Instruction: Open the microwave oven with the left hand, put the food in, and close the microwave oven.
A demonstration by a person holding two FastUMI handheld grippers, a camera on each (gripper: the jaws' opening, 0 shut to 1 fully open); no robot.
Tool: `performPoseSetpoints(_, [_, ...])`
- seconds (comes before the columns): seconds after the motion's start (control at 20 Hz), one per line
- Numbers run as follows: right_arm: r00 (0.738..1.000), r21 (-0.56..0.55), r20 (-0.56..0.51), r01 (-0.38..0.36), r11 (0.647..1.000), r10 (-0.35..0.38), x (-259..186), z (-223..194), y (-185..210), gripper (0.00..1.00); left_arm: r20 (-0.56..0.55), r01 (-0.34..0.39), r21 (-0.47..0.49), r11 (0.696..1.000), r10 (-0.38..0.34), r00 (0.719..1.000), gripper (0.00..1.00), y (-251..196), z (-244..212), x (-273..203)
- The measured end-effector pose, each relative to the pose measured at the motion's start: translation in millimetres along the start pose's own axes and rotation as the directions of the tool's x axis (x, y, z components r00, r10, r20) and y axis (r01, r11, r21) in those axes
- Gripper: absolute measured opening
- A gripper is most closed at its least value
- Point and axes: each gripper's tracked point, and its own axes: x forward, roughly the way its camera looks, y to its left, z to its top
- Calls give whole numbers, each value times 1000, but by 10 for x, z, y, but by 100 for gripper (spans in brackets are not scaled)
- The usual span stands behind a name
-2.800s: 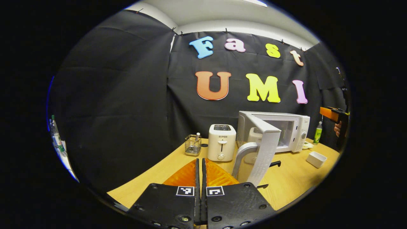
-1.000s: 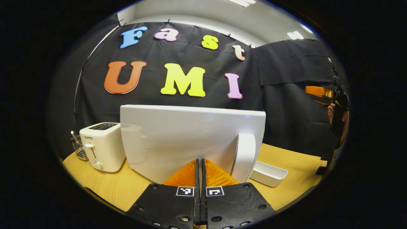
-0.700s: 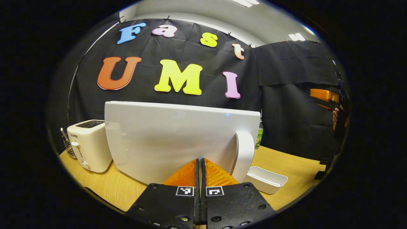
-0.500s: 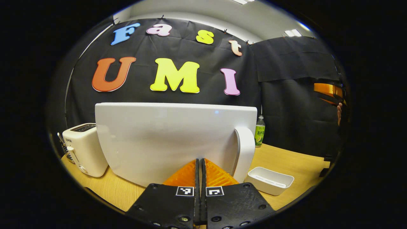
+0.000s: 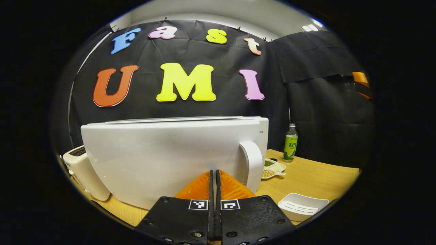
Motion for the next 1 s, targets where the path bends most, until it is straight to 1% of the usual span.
performPoseSetpoints(0.05, [1000, -10, 6, 3, 1000, -3, -19, 34, -10, 100, -6, -8, -9, 1000, 8, 1000, 0, -7, 16, 79])
performPoseSetpoints(0.15, [1000, -12, 3, 9, 1000, -9, -83, 71, -45, 100, -11, -28, -31, 999, 28, 1000, 0, -22, 83, 211])
performPoseSetpoints(0.2, [1000, -14, -9, 13, 1000, -13, -133, 74, -59, 93, -21, -33, -38, 999, 33, 999, 0, -47, 87, 236])
performPoseSetpoints(0.3, [1000, -27, -5, 17, 999, -17, -244, 170, -73, 93, -28, -38, -19, 999, 38, 999, 0, -102, 117, 274])
performPoseSetpoints(0.35, [1000, -32, 8, 19, 999, -18, -304, 258, -73, 100, -30, -52, -2, 999, 52, 998, 0, -100, 134, 269])
performPoseSetpoints(0.4, [1000, -37, 19, 20, 999, -20, -372, 324, -73, 93, -43, -73, 5, 997, 73, 996, 0, -74, 128, 281])
performPoseSetpoints(0.45, [999, -42, 28, 18, 999, -17, -441, 381, -49, 93, -43, -82, 9, 997, 82, 996, 0, -65, 138, 319])
performPoseSetpoints(0.5, [999, -44, 35, 14, 999, -12, -516, 426, -14, 93, -104, -110, 13, 994, 110, 988, 0, -20, 68, 343])
performPoseSetpoints(0.55, [999, -45, 37, 7, 999, -5, -589, 462, 27, 100, -91, -102, -3, 995, 101, 991, 0, -53, 137, 353])
performPoseSetpoints(0.6, [999, -41, 36, -3, 999, 4, -668, 491, 78, 93, -115, -93, -16, 995, 91, 989, 0, -78, 151, 367])
performPoseSetpoints(0.65, [999, -34, 40, -16, 999, 17, -731, 532, 138, 100, -145, -90, -33, 995, 84, 986, 0, -78, 107, 336])
performPoseSetpoints(0.7, [999, -31, 37, -27, 999, 28, -793, 548, 192, 93, -139, -97, -52, 994, 89, 986, 0, -73, 145, 325])
performPoseSetpoints(0.75, [999, -29, 36, -32, 999, 33, -852, 564, 234, 100, -156, -110, -71, 991, 98, 983, 0, -44, 143, 287])
performPoseSetpoints(0.8, [999, -31, 35, -34, 999, 36, -901, 590, 262, 93, -167, -128, -76, 989, 114, 979, 0, -14, 149, 265])
performPoseSetpoints(0.85, [999, -34, 32, -36, 999, 37, -969, 597, 297, 93, -187, -154, -71, 986, 138, 973, 0, 22, 130, 223])
performPoseSetpoints(0.9, [999, -35, 34, -39, 999, 40, -1032, 614, 341, 93, -204, -159, -83, 984, 139, 969, 0, 21, 120, 172])
performPoseSetpoints(0.95, [998, -37, 37, -43, 998, 44, -1100, 635, 382, 100, -213, -153, -104, 983, 128, 969, 8, -27, 128, 94])
performPoseSetpoints(1.0, [998, -40, 38, -48, 998, 50, -1173, 643, 420, 93, -214, -155, -112, 982, 128, 968, 0, -49, 152, 19])
